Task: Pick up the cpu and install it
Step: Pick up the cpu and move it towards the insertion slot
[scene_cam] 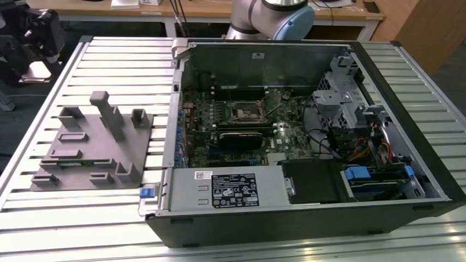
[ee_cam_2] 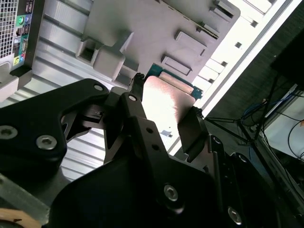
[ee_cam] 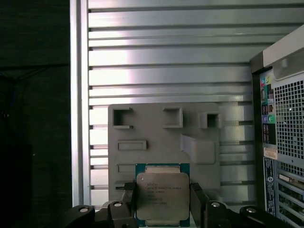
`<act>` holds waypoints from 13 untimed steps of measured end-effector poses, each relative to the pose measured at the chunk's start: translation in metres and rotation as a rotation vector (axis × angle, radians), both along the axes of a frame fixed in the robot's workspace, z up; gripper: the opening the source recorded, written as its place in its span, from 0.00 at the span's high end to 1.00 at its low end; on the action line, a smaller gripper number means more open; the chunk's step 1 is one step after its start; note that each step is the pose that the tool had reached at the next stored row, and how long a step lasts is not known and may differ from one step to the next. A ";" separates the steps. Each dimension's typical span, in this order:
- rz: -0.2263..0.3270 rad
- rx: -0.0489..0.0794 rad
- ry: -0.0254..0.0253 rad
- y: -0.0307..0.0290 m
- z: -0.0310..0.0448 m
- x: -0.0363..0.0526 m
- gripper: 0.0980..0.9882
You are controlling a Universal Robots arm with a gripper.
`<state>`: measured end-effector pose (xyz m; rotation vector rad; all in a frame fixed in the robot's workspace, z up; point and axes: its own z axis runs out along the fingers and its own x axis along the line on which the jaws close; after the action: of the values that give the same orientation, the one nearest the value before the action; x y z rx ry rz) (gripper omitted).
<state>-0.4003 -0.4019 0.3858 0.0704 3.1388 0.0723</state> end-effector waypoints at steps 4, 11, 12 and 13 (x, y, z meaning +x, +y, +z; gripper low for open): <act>0.000 0.000 0.0002 0.0000 0.0001 0.0053 0.50; 0.000 0.000 0.0003 0.0000 0.0002 0.0149 0.50; 0.000 0.000 0.0004 0.0000 0.0003 0.0163 0.50; 0.000 0.000 0.0005 0.0000 0.0003 0.0176 0.50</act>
<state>-0.3827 -0.4020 0.3861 0.0703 3.1394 0.0724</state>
